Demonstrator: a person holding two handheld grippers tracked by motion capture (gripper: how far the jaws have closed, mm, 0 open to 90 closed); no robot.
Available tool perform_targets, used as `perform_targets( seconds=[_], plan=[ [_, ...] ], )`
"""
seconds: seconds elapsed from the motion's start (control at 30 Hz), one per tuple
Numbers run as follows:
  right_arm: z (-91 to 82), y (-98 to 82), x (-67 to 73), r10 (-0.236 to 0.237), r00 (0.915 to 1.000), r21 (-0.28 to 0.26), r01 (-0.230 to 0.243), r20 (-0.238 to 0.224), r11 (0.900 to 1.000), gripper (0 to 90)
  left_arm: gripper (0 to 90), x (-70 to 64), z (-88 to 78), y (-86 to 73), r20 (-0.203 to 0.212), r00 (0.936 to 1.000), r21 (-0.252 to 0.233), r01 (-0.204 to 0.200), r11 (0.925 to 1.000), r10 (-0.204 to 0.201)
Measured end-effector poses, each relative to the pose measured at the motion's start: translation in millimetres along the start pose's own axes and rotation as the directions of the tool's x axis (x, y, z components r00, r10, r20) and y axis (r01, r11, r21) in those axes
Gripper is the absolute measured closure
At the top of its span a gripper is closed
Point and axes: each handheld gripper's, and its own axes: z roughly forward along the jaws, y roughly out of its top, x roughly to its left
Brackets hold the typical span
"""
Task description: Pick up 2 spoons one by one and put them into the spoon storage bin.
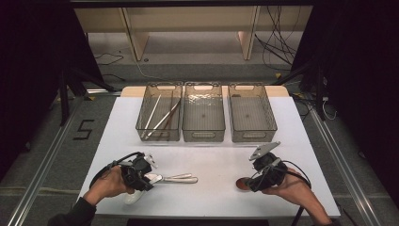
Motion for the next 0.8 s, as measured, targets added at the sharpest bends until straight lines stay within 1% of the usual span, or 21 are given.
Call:
perform_targets(
  seconds=[0.03, 0.13, 0.17, 0.2, 0.23, 0.27, 0.3, 0.33, 0.4, 0.43, 0.57, 0.67, 0.7, 0.73, 0.77, 0.8],
  plan=[
    [0.0, -0.1, -0.1, 0.0, 1.0, 0.0, 0.0, 0.0, 1.0, 27.6, 75.0, 0.7, -1.0, -0.3, 0.011, 0.9999, -0.01, 0.012, 0.9999, -0.012],
    [0.1, 0.1, -0.1, 0.001, 1.0, 0.0, -0.001, 0.001, 1.0, 27.6, 75.0, 2.5, -4.6, 0.9, 0.022, 0.9994, -0.03, 0.028, 0.9992, -0.027],
    [0.1, 0.2, 0.2, 0.003, 1.0, 0.001, -0.003, 0.0, 1.0, 27.6, 75.0, 2.9, -5.9, 1.2, 0.02, 0.9993, -0.043, 0.033, 0.9985, -0.033],
    [0.2, 0.1, 0.2, 0.0, 1.0, 0.0, 0.0, 0.001, 1.0, 27.6, 75.0, 3.4, -6.5, 1.4, 0.027, 0.9984, -0.049, 0.051, 0.9975, -0.05],
    [0.3, 0.1, 0.3, 0.0, 1.0, 0.001, 0.0, 0.0, 1.0, 27.6, 75.0, 4.2, -7.2, 1.5, 0.036, 0.998, -0.043, 0.053, 0.9976, -0.052],
    [0.3, 0.1, 0.3, 0.002, 1.0, 0.002, -0.002, 0.001, 1.0, 27.6, 75.0, 4.9, -8.6, 1.4, 0.031, 0.998, -0.05, 0.055, 0.9972, -0.054],
    [0.3, 0.0, 0.1, 0.001, 1.0, 0.001, -0.001, 0.002, 1.0, 27.6, 75.0, 5.2, -9.2, 1.7, 0.036, 0.9972, -0.057, 0.068, 0.9961, -0.066],
    [0.2, -0.1, -0.1, 0.001, 1.0, 0.0, -0.001, 0.0, 1.0, 27.6, 75.0, 5.9, -10.9, 2.2, 0.036, 0.9977, -0.052, 0.06, 0.9969, -0.058],
    [-0.2, 0.0, -0.5, 0.002, 1.0, -0.002, -0.002, 0.0, 1.0, 27.5, 75.0, 5.8, -13.9, 4.2, 0.033, 0.9973, -0.066, 0.068, 0.9955, -0.066],
    [-0.6, 0.1, -0.4, 0.006, 1.0, -0.001, -0.006, -0.001, 1.0, 27.6, 75.0, 5.9, -16.3, 5.6, 0.028, 0.998, -0.067, 0.058, 0.9961, -0.056],
    [-0.2, 0.2, -0.6, 0.008, 1.0, -0.005, -0.008, 0.001, 1.0, 27.5, 75.0, 5.3, -25.4, 13.1, 0.028, 0.9982, -0.105, 0.057, 0.9929, -0.054],
    [-0.6, 0.2, -0.6, 0.006, 1.0, -0.006, -0.006, -0.002, 1.0, 27.5, 75.0, 5.5, -31.7, 19.6, 0.022, 0.9977, -0.144, 0.067, 0.9874, -0.064],
    [-0.7, 0.2, -0.6, 0.007, 1.0, -0.007, -0.007, -0.002, 1.0, 27.5, 75.0, 6.3, -34.0, 22.0, 0.018, 0.9979, -0.156, 0.064, 0.9857, -0.061],
    [-0.8, 0.2, -0.7, 0.008, 1.0, -0.007, -0.008, -0.002, 1.0, 27.5, 75.0, 7.1, -36.2, 24.8, 0.015, 0.9976, -0.168, 0.069, 0.9834, -0.067],
    [-0.8, 0.2, -0.7, 0.008, 1.0, -0.007, -0.008, -0.002, 1.0, 27.5, 75.0, 8.3, -38.2, 27.9, 0.008, 0.998, -0.176, 0.063, 0.9824, -0.063],
    [-0.6, 0.1, -0.8, 0.008, 1.0, -0.007, -0.008, -0.002, 1.0, 27.6, 75.0, 9.2, -39.5, 31.1, -0.001, 0.9975, -0.194, 0.068, 0.9786, -0.07]
  ],
)
